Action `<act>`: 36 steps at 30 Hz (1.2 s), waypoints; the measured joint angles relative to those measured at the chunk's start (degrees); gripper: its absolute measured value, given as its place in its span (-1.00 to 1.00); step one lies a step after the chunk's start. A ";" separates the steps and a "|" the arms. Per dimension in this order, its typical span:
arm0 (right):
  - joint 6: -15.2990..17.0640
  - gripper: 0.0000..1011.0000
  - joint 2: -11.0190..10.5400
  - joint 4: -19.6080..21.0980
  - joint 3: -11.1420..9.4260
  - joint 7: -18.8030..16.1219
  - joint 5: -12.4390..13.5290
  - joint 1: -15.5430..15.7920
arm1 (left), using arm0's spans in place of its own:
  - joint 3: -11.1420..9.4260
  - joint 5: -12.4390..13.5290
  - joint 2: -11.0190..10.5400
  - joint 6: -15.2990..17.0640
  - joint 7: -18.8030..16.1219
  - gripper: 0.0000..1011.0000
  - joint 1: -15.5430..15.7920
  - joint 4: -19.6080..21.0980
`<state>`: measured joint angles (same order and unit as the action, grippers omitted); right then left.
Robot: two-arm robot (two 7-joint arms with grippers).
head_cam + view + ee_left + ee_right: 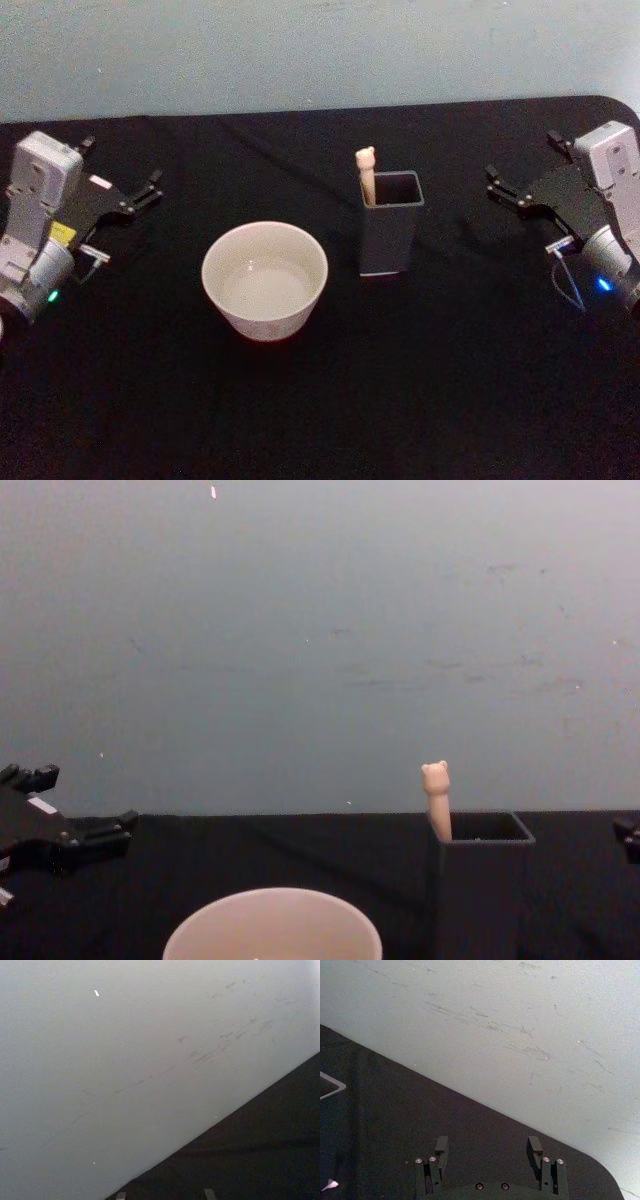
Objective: Pick up the stirring spoon with one hand, stir inside the cup, then place it back in its original position.
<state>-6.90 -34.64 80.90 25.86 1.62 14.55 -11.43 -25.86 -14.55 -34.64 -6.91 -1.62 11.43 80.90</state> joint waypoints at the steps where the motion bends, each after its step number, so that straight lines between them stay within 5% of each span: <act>1: 0.00 0.98 0.00 0.00 0.00 0.00 0.00 0.00 | 0.00 0.00 0.00 0.00 0.00 0.98 0.00 0.00; 36: 0.00 0.98 0.00 0.00 0.00 0.00 0.00 0.00 | 0.00 0.00 0.00 0.00 0.00 0.98 0.00 0.00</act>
<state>-6.90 -34.64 80.90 25.86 1.62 14.55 -11.43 -25.86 -14.55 -34.65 -6.91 -1.62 11.43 80.90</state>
